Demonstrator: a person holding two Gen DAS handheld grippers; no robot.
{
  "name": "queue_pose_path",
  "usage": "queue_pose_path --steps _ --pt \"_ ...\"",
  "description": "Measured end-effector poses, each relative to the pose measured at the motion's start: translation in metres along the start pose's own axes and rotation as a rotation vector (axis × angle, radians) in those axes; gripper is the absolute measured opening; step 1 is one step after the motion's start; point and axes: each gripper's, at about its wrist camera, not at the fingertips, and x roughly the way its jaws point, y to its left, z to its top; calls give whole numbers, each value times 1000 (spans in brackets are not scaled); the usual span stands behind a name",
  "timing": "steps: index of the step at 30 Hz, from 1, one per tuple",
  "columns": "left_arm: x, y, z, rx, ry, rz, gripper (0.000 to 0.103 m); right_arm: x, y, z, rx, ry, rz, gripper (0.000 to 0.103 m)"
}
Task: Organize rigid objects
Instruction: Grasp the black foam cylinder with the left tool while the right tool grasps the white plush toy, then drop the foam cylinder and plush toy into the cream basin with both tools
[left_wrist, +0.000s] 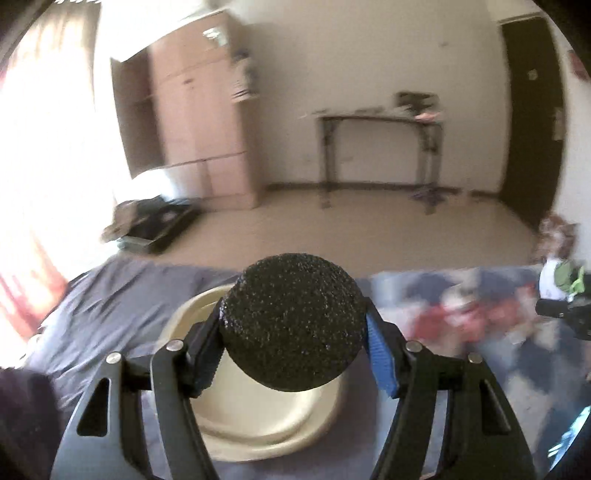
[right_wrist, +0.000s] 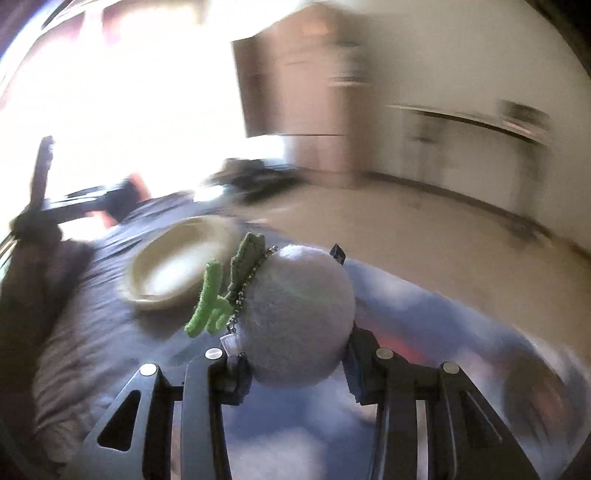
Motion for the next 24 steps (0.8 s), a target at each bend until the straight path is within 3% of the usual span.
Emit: queue_pose_path --steps 5,8,13,18,20,22,24 --pt "52 69 -31 -174 80 58 68 137 120 59 -244 98 239 39" --pt "91 84 -46 -213 134 28 68 211 167 64 -345 159 237 39" --pt "167 99 -64 -252 283 8 68 306 173 65 -323 274 186 38" --pt "175 93 -75 -203 289 50 69 340 198 59 -364 334 147 39" --pt "168 98 -76 -227 284 31 70 349 213 59 -395 335 135 46" --pt "156 104 -71 -247 270 38 82 346 220 63 -383 342 165 52" --pt "126 98 -59 -245 191 73 98 327 214 75 -333 283 187 80"
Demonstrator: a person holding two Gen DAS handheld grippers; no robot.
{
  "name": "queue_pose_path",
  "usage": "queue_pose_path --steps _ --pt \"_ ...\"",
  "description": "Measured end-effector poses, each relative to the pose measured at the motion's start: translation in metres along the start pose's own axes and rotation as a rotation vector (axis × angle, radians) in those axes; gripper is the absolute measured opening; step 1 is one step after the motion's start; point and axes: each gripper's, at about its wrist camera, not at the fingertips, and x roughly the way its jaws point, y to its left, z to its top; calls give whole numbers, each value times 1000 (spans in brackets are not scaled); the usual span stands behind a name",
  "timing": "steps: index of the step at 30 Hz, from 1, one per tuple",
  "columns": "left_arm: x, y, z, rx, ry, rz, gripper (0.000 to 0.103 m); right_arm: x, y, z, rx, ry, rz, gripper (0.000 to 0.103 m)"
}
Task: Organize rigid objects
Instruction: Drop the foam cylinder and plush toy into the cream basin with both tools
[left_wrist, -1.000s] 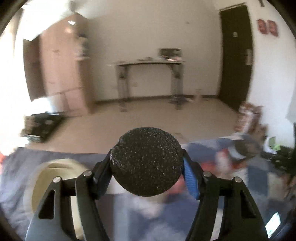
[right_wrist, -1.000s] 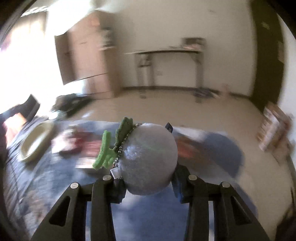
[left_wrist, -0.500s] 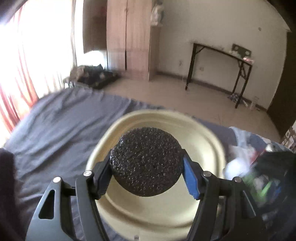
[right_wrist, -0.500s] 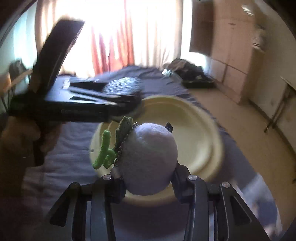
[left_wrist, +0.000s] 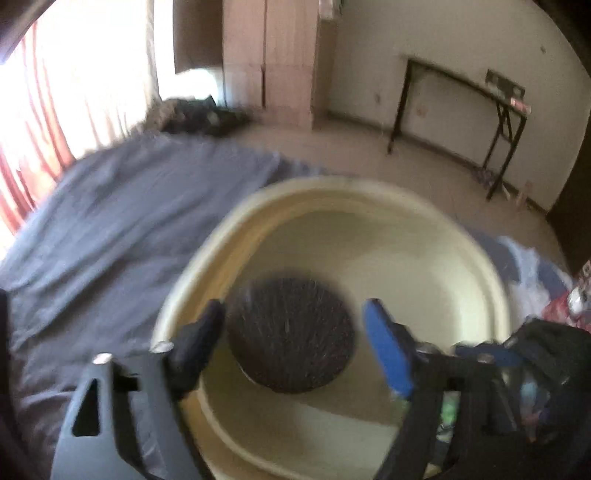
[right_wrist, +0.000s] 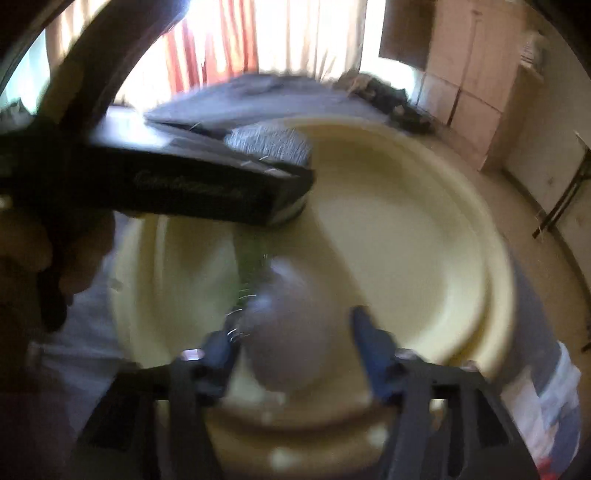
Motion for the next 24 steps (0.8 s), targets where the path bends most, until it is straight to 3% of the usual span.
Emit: queue_pose_path --steps 2,5,9,12,16,20,23,24 --pt "-34 -13 5 9 -87 -16 103 -43 -14 -1 42 -103 -9 96" --pt "-73 -56 9 78 -126 -93 103 -115 -51 -22 119 -206 -58 103" --pt "-97 -138 3 201 -149 -210 103 -232 -110 -93 264 -296 -272 103" --pt "-95 -208 -5 271 -105 -332 103 -296 -141 -158 400 -281 -440 103" --pt "-78 -282 -18 403 -35 -405 103 -337 -152 -243 560 -210 -619 103" --pt "-60 -319 -37 562 1 -406 103 -324 -145 -285 662 -137 -640 103" --pt "-54 -321 -44 620 25 -417 103 -304 -138 -302 701 -106 -620 103" --pt "-51 -318 -46 627 47 -423 103 -316 -146 -306 708 -105 -604 103"
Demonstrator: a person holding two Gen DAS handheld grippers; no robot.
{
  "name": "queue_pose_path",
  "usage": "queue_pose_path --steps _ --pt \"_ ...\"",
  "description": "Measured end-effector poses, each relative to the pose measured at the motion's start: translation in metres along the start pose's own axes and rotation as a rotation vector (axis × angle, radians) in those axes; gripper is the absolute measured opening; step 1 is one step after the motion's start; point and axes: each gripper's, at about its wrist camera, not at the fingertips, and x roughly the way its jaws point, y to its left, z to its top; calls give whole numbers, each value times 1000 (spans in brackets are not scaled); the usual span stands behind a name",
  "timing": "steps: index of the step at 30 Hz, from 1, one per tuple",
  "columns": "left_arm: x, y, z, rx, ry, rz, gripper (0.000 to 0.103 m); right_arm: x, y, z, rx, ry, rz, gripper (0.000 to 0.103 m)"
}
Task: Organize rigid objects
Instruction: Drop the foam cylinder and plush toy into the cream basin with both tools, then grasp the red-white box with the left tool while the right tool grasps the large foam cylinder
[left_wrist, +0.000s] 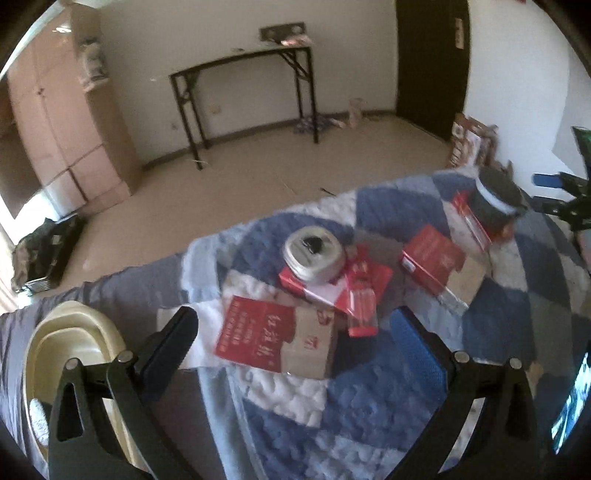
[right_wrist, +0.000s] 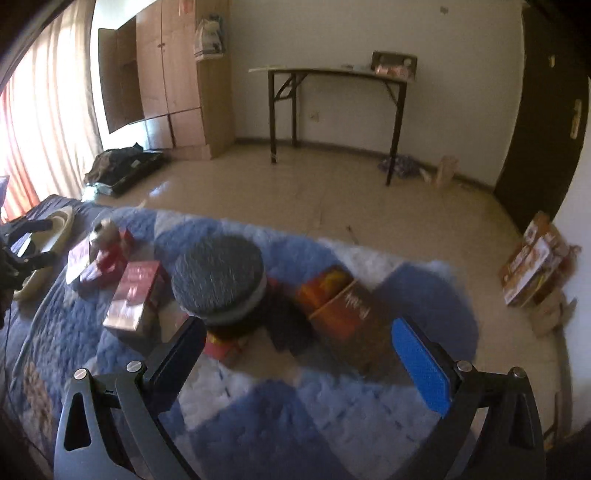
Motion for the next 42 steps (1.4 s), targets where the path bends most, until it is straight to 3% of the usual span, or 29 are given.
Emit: queue_pose_path --steps 2,4,6,9,15,18,23,24,25,27,32,34,38,42 --pt "7 4 -4 7 40 -14 103 5 17 2 -14 -3 34 103" --pt "13 4 -7 33 32 -30 103 3 31 6 -54 -38 73 103" --pt "20 5 -11 76 33 -34 103 4 42 11 -73 -45 85 103" --pt "37 6 -15 98 72 -97 103 20 62 21 -75 -32 84 103" --pt "60 4 -12 201 115 -30 103 47 56 27 -51 -7 80 103" --pt "68 14 -7 175 145 -43 103 48 29 31 -57 -3 87 103" --pt "87 22 -14 148 194 -64 103 59 17 30 -66 -3 85 101" --pt "90 25 -15 123 196 -76 102 59 13 25 -72 2 85 98" --pt "91 29 -15 82 190 -89 90 63 7 19 -75 7 83 94" --pt "87 34 -14 18 167 -86 88 67 5 20 -77 14 77 68" --pt "51 33 -18 -5 66 14 87 58 2 19 -131 -36 52 67" --pt "13 47 -23 -71 5 66 88 42 4 24 -149 -85 54 67" --pt "-71 98 -52 -191 -53 234 88 13 47 56 -234 -148 159 66" --pt "-123 163 -109 -358 1 403 88 13 145 95 -376 -165 368 67"
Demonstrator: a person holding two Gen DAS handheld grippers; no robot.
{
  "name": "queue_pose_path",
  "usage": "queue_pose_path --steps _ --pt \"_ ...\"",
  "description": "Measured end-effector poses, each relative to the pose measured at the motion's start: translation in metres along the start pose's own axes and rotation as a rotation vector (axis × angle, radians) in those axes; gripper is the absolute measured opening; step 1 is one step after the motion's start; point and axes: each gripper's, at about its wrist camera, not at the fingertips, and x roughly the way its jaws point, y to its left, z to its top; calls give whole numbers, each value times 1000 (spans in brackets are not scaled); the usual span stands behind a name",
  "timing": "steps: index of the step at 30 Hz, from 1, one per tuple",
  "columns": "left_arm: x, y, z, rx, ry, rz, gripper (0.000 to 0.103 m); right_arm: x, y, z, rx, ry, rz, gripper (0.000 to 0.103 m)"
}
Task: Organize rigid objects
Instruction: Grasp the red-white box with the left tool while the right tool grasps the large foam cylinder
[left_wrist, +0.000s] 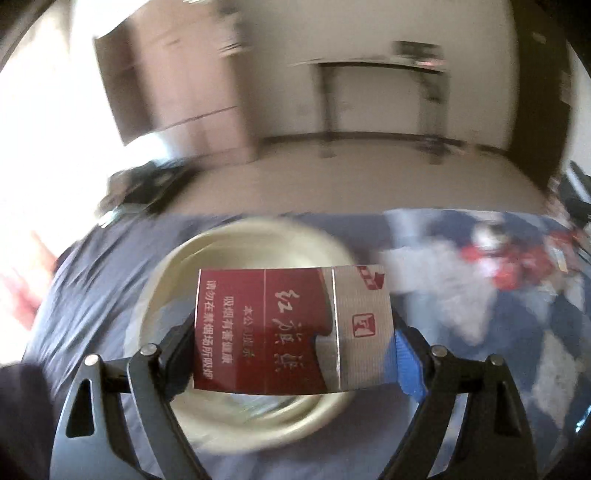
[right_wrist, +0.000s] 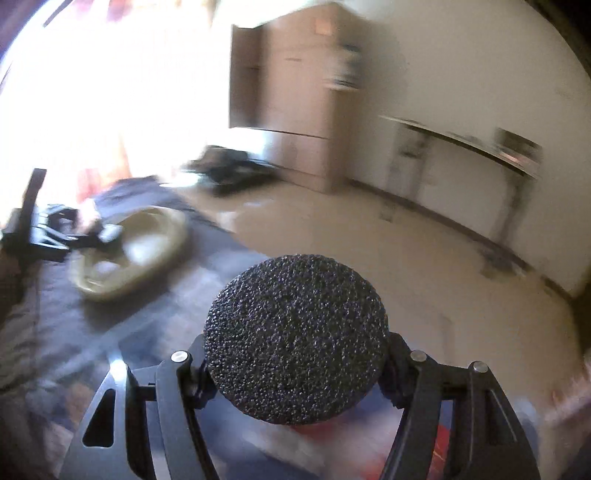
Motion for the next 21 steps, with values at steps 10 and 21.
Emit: queue_pose_path --steps 10,21 --pt "79 69 -47 -134 159 -2 88 185 203 80 -258 127 417 66" --pt "121 72 -40 -58 191 13 88 288 249 76 -294 267 372 66"
